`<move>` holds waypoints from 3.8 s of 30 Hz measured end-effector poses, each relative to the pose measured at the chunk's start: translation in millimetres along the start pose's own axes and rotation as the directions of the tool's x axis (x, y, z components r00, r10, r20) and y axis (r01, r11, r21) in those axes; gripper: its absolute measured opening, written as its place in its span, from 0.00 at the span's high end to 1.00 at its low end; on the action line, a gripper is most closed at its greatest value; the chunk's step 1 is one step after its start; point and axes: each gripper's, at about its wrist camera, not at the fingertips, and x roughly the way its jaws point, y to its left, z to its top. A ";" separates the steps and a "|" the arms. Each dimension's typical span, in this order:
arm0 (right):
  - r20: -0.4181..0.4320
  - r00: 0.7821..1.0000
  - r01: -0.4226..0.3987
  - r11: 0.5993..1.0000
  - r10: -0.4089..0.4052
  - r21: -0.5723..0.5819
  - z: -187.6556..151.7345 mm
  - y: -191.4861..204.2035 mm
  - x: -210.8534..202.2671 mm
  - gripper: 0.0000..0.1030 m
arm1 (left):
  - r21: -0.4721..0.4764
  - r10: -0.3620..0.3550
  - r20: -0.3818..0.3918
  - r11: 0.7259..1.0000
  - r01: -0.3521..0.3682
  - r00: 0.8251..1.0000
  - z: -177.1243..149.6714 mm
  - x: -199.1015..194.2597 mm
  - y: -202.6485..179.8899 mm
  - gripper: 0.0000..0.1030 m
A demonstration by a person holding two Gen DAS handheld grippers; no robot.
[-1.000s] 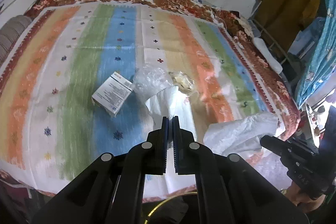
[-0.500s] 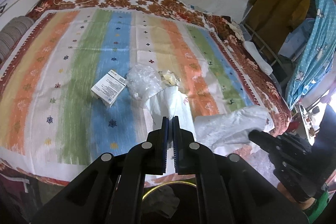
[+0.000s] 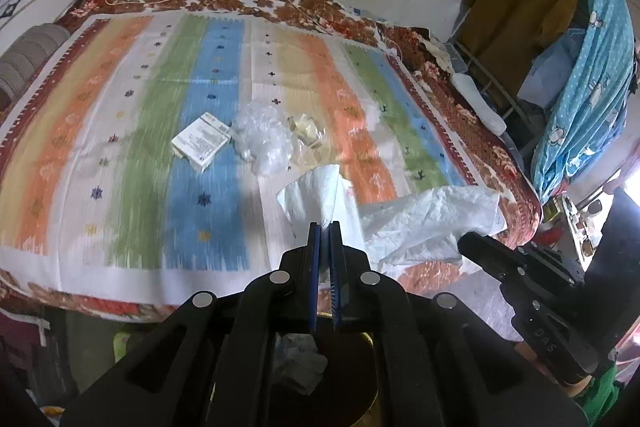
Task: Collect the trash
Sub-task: 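Lift and carry both white tissues in both grippers over the bin, then open both grippers over the bin to drop the tissues, then move both open grippers back over the clear plastic on the sheet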
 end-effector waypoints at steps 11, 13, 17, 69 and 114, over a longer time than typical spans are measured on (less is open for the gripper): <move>-0.013 1.000 0.013 1.000 -0.013 -0.025 -34.5 13.7 -16.0 1.00 | -0.043 -0.040 -0.030 0.998 0.039 0.999 -30.4 -8.2 -1.5 0.96; -0.029 0.999 0.016 1.000 -0.016 -0.022 -42.3 13.6 -15.7 1.00 | -0.049 -0.041 -0.037 0.998 0.039 0.998 -36.5 -7.9 -2.5 0.96; -0.069 0.997 0.023 1.000 -0.023 -0.002 -57.7 12.5 -12.8 1.00 | -0.059 -0.039 -0.064 0.998 0.035 0.997 -50.6 -5.4 -5.3 0.96; -0.463 0.886 0.100 0.960 0.034 0.261 -167.5 2.3 57.3 0.59 | -0.209 0.194 -0.211 0.948 -0.238 0.958 -112.2 52.3 19.1 0.37; -0.036 0.983 0.181 0.983 -0.181 -0.009 -13.9 -46.8 52.5 0.09 | 0.028 0.293 0.079 0.955 -0.296 0.953 20.1 67.9 61.4 0.06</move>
